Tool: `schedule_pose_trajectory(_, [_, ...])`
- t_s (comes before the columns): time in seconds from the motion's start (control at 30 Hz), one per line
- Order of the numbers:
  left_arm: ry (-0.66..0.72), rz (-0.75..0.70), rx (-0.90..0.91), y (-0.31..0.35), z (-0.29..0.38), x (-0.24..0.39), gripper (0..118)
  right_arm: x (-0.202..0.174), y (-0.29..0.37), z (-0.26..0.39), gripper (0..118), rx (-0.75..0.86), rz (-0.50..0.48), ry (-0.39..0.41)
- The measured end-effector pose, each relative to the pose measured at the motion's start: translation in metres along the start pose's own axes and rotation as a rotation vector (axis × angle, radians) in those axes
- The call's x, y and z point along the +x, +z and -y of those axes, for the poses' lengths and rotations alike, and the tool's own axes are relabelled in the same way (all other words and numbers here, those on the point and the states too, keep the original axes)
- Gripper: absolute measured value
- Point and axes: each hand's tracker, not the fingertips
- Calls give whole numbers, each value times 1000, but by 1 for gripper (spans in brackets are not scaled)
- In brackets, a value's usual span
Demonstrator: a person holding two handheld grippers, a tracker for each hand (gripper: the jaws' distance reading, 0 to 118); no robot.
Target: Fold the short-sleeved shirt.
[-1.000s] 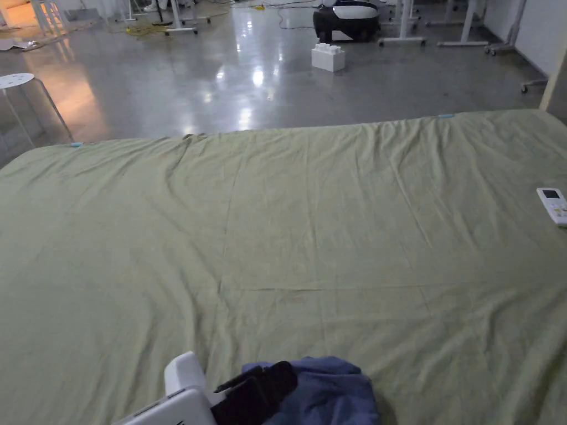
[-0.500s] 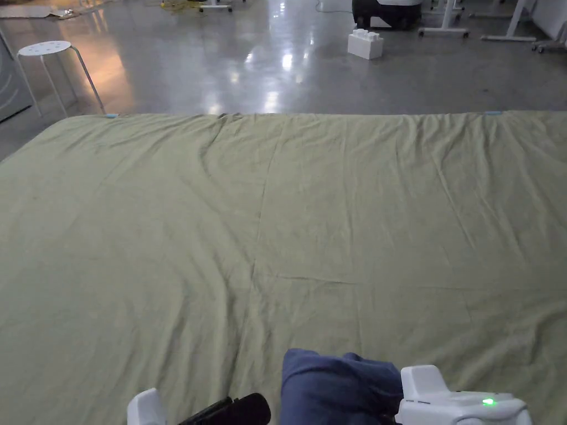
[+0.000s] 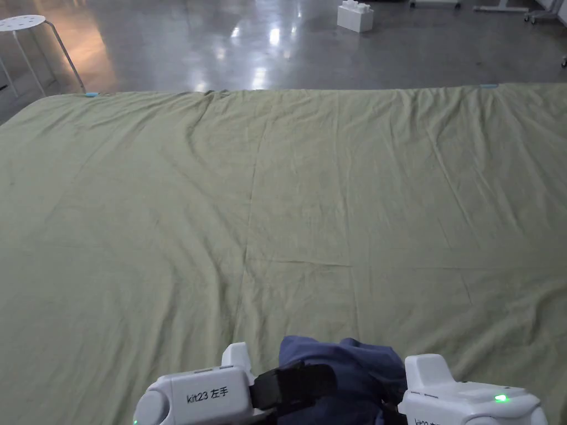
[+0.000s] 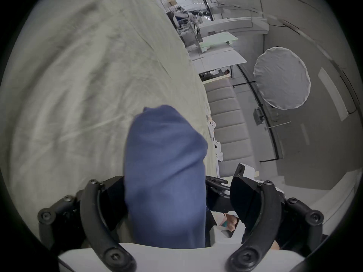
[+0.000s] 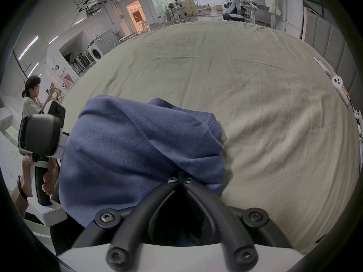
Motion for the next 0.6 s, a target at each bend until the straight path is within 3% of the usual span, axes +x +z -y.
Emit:
schedule_pose_trajectory(0.03, [9,-10,-17,-6,0,5,90,0,0,0,0,3,1,3])
schedule_pose_trajectory(0.1, [-139,-231,-23,-17,8,13,47,2,-1,2,0,7,1,-4])
schedule_pose_trajectory(0.13, [-153,-198,-8,-17,10,12,40,3,-1,3,0,12,-4,-15])
schedule_pose_trajectory(0.17, [-87,-151,-2,-13,7,8,40,4,0,4,0,19,-10,-26])
schedule_pose_trajectory(0.23, [72,-189,-1,-14,7,6,37,5,-1,7,0,29,-16,-39])
schedule_pose_trajectory(0.37, [-33,-268,3,-19,11,25,37,-4,1,7,0,38,20,-45])
schedule_pose_trajectory(0.5, [8,-282,3,-13,9,39,37,-13,6,3,0,37,56,-5])
schedule_pose_trajectory(0.6, [25,-186,47,27,0,53,37,-10,35,5,0,142,-32,-98])
